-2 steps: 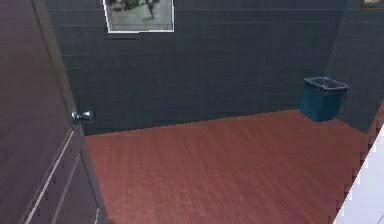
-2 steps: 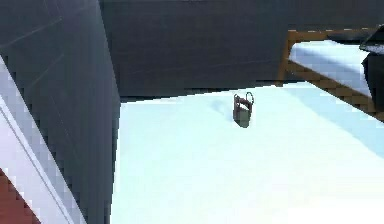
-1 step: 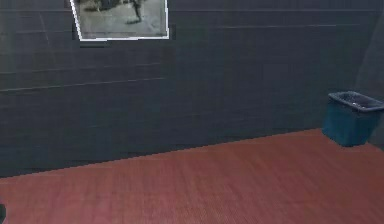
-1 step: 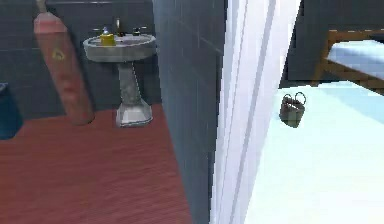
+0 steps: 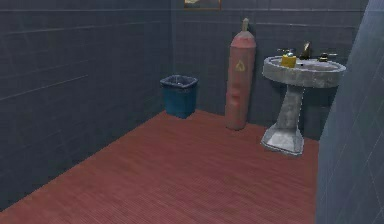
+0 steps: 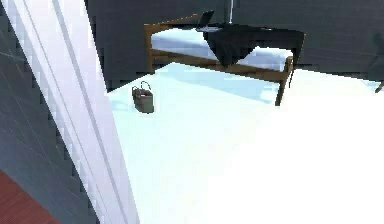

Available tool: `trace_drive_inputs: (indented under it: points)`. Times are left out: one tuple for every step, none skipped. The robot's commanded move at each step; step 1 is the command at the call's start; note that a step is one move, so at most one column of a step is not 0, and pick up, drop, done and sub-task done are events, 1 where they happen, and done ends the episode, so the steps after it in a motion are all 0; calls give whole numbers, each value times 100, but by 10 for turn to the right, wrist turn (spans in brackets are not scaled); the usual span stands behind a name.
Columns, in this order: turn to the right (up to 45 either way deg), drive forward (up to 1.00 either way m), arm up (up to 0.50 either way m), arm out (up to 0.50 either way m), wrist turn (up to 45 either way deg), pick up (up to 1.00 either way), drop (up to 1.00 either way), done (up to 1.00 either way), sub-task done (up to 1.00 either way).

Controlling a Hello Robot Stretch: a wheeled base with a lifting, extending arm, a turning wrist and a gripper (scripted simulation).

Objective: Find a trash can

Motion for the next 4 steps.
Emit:
trace_drive_inputs:
  points:
    - [90, 0, 0, 0, 0, 0, 0, 0, 0]
    - [0, 25, 0, 0, 0, 0, 0, 0, 0]
    - [-60, 0, 0, 0, 0, 0, 0, 0, 0]
    - [0, 100, 0, 0, 0, 0, 0, 0, 0]
